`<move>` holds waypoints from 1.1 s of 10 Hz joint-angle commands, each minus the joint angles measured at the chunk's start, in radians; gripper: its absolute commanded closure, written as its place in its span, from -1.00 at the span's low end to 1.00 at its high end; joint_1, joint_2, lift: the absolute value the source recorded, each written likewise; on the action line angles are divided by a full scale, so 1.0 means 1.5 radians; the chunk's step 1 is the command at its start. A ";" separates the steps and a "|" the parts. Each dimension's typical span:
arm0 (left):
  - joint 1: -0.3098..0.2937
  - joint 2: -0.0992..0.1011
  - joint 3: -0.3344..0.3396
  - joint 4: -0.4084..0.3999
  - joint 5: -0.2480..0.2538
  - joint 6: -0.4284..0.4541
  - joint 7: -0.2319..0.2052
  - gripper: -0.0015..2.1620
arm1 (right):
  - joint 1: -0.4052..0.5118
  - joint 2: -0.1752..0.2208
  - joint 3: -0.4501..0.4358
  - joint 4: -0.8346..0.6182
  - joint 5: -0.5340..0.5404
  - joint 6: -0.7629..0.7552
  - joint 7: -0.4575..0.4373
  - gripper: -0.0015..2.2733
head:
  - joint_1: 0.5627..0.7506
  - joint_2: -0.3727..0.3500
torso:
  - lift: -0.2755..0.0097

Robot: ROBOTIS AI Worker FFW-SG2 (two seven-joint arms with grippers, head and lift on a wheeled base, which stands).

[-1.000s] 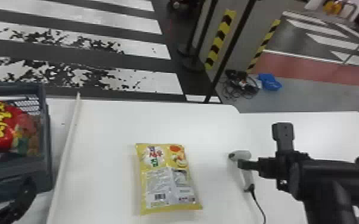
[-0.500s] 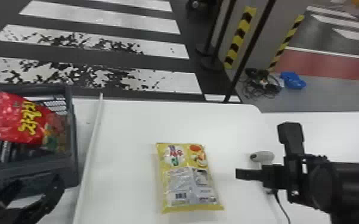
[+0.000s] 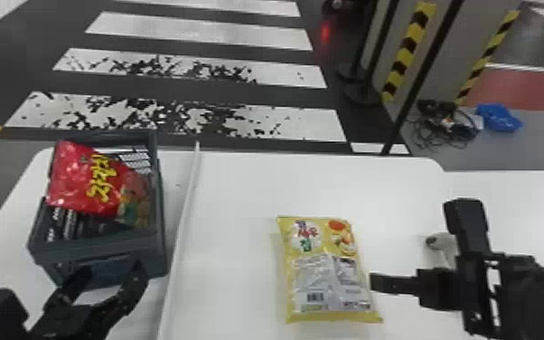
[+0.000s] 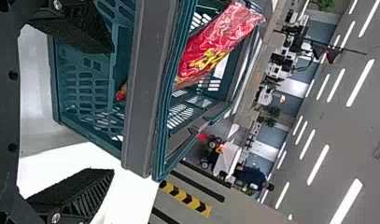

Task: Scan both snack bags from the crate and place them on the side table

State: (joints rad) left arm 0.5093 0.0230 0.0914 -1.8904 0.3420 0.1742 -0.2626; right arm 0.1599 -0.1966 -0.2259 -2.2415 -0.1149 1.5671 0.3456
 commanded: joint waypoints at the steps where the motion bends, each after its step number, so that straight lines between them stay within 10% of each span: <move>1: -0.001 0.000 -0.001 0.002 0.000 0.000 0.000 -0.92 | 0.006 0.000 0.001 0.022 -0.021 0.003 0.010 -0.89 | 0.41 -0.30 | 0.26; 11: -0.008 0.001 -0.002 0.016 0.001 -0.004 -0.001 -0.92 | -0.041 -0.004 0.007 0.191 -0.061 -0.020 0.065 -0.89 | 0.41 -0.16 | 0.26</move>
State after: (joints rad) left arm 0.4971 0.0239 0.0889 -1.8677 0.3436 0.1680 -0.2627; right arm 0.1057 -0.2010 -0.2180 -1.9689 -0.2093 1.5373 0.4428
